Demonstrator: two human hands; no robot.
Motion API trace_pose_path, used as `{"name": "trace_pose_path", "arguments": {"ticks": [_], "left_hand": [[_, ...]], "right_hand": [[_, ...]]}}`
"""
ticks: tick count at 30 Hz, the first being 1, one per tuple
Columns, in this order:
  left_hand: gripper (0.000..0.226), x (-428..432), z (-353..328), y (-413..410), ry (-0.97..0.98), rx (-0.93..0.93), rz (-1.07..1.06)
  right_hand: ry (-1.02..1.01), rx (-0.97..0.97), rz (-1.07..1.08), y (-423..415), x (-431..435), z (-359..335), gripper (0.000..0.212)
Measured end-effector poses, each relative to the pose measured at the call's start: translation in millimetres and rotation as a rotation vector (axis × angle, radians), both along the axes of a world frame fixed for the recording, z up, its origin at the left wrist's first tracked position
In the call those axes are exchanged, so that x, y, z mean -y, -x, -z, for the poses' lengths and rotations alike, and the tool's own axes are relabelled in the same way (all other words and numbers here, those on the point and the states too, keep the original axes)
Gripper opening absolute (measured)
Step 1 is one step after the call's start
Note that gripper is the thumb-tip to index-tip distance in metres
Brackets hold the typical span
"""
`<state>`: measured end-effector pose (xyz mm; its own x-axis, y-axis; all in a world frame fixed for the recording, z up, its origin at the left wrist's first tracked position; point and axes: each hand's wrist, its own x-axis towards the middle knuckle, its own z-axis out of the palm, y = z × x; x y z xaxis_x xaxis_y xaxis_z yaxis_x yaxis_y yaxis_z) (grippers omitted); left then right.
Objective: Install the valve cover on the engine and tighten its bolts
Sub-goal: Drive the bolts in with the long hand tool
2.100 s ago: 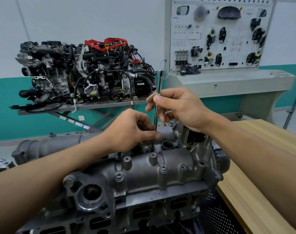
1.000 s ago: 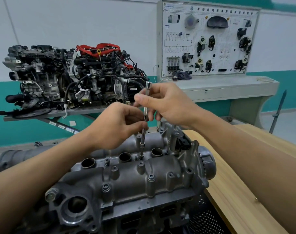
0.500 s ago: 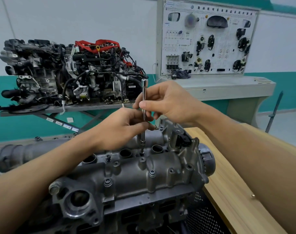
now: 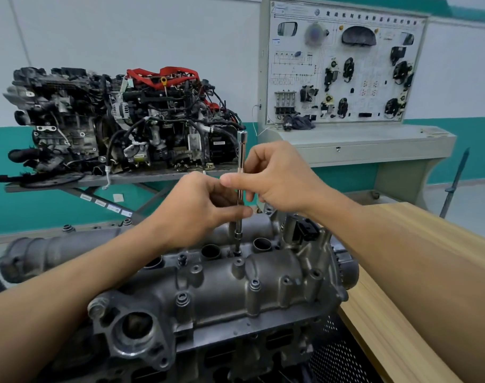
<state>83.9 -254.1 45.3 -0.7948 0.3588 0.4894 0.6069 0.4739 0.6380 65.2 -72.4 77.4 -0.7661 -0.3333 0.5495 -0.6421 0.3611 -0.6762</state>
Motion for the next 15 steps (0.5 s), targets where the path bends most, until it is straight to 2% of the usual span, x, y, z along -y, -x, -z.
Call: {"name": "trace_pose_path", "arguments": {"ticks": [2,4,7,10,13,15], "left_hand": [[0.007,1,0,1,-0.002,-0.014,-0.015],[0.009,1,-1,-1,0.056,0.016,0.02],[0.011,-2,-3,-1,0.08,0.086,0.071],[0.012,-4,-2,0,0.055,0.114,0.074],[0.008,-5,1,0,0.025,0.072,0.048],[0.008,-3,1,-1,-0.036,0.04,0.026]], "right_hand": [[0.018,0.041,-0.025,-2,1,0,0.03],[-0.001,0.142,-0.145,-4,-2,-6,0.022],[-0.096,0.112,-0.248,-7,-6,-12,0.016],[-0.026,0.02,-0.113,-10,1,-5,0.026],[0.071,-0.131,0.154,-8,10,8,0.042],[0.059,-0.113,0.202,-8,11,10,0.04]]}}
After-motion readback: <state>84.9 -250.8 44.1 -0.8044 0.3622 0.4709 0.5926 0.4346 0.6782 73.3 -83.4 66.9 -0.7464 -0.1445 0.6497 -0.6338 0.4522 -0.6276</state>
